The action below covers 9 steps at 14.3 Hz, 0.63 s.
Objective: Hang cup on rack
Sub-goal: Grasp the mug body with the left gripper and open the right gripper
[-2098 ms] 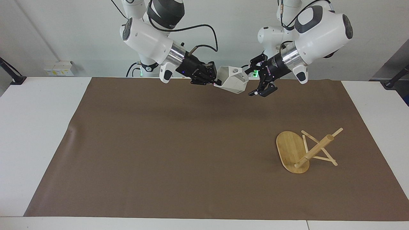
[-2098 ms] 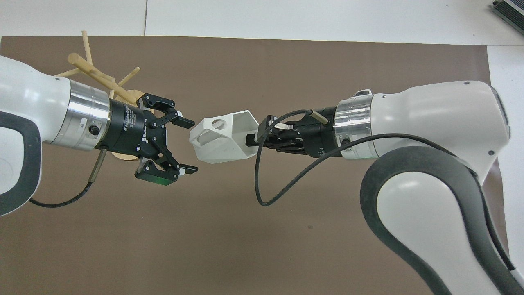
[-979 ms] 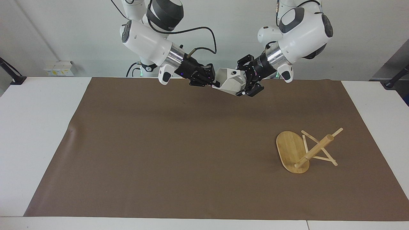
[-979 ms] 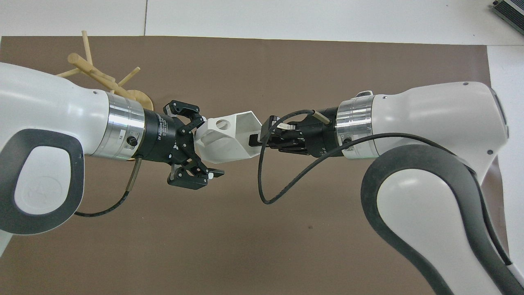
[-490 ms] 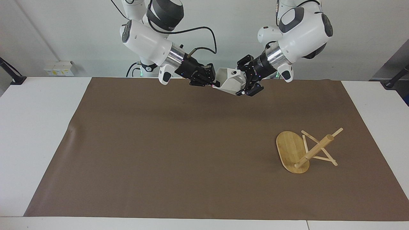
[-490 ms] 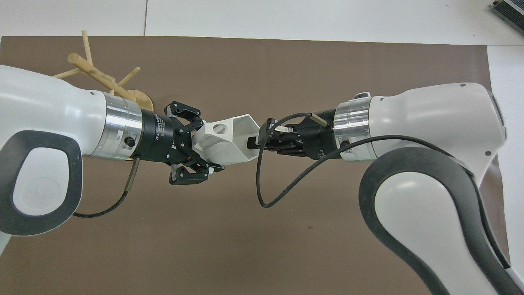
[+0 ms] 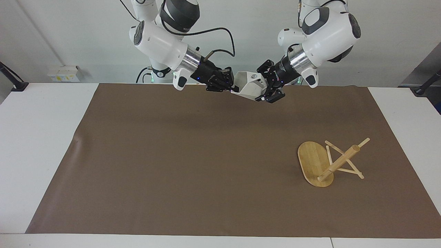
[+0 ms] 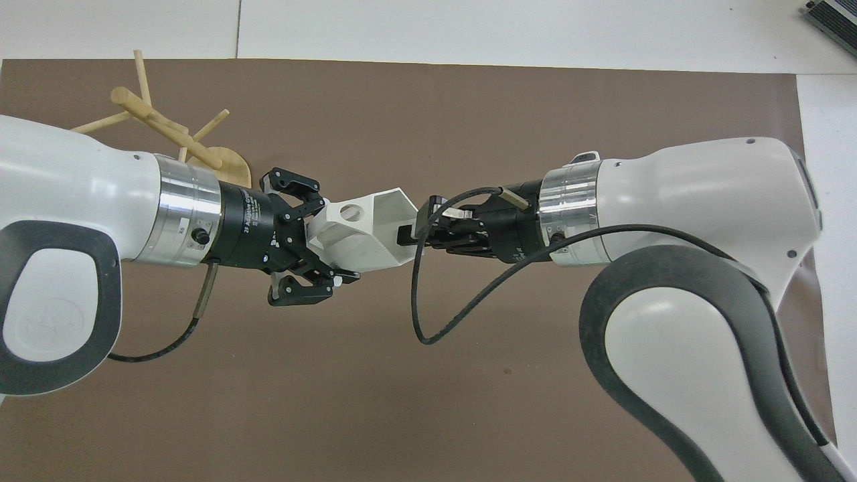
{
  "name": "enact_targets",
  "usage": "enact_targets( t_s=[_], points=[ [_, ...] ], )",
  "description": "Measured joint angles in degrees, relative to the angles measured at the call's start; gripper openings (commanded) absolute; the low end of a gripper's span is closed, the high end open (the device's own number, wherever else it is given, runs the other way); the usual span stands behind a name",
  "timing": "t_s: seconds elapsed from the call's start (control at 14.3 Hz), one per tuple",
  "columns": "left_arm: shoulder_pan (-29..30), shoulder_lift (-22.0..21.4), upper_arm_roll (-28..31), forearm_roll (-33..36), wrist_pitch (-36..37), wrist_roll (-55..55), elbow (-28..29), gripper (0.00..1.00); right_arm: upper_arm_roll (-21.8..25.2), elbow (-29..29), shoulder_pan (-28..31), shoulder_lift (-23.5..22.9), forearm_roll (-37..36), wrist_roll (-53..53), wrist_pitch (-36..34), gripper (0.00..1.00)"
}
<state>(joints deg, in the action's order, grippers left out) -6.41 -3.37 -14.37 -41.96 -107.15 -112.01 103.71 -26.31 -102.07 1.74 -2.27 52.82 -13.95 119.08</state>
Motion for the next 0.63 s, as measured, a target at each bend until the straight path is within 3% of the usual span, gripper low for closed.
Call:
enact_targets(
  t_s=[0.07, 0.14, 0.63],
  points=[
    [0.15, -0.15, 0.01, -0.03, 0.0, 0.0, 0.21, 0.0, -0.1, 0.0, -0.08, -0.1, 0.0, 0.0, 0.23, 0.84],
    [0.32, -0.29, 0.02, -0.08, 0.0, -0.01, 0.44, 0.0, -0.2, 0.03, -0.15, -0.24, 0.03, 0.0, 0.43, 1.0],
    [4.11, -0.71, 1.23, 0.05, -5.46, -2.66, 4.59, 0.0, -0.14, 0.23, -0.44, -0.17, 0.05, 0.0, 2.22, 1.0]
  ],
)
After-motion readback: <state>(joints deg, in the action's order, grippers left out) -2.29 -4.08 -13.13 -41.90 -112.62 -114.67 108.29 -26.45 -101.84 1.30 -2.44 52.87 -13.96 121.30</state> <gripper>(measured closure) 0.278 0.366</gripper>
